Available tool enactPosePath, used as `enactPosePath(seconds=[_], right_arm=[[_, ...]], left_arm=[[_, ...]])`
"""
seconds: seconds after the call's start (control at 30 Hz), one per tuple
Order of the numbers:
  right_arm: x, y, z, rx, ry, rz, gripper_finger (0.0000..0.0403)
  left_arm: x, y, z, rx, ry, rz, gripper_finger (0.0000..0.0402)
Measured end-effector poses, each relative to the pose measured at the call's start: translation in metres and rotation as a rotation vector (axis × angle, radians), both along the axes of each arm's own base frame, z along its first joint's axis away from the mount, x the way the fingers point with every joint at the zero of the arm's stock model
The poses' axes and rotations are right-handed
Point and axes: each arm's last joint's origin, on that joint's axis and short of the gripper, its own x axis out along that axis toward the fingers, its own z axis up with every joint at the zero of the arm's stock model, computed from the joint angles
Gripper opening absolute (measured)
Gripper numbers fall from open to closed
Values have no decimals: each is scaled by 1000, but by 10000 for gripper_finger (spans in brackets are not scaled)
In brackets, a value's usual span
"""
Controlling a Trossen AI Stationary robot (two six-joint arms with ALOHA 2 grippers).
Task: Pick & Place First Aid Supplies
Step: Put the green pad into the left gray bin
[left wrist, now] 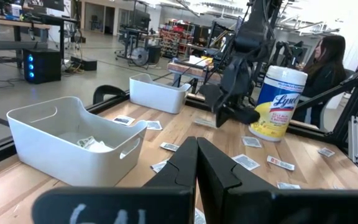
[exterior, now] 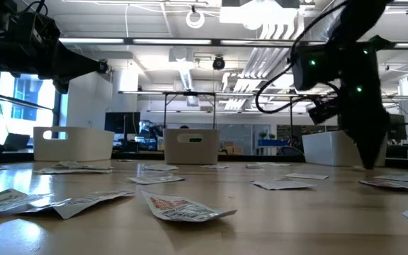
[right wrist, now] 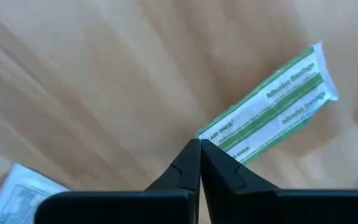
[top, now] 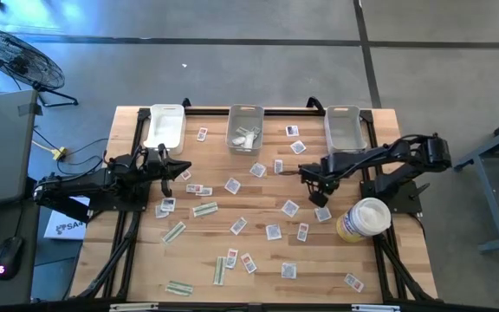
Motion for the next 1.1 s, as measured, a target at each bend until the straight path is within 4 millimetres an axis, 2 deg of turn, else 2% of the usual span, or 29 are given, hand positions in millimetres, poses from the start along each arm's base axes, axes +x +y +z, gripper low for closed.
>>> enactPosePath(seconds=[0.17,0.27,0.47,0.63,0.77,0.9,1.0,1.1], right_arm=[[25,-2,27,-35,-120,34,1],[46,-5,50,-82,-260,56,2],[105,-15,97,-194,-581,124,1],[160,-41,116,-275,-712,135,1],[197,-74,113,-297,-687,129,0],[221,-115,99,-287,-647,95,0],[230,-141,84,-274,-587,75,0],[232,-158,65,-237,-506,55,0]], left_arm=[[0,0,0,0,1,-1,1],[0,0,0,0,1,-1,1],[0,0,0,0,0,-1,1],[0,0,0,0,0,0,1],[0,0,0,0,1,0,1],[0,0,0,0,1,0,1],[0,0,0,0,0,-1,1],[0,0,0,0,1,-1,1]])
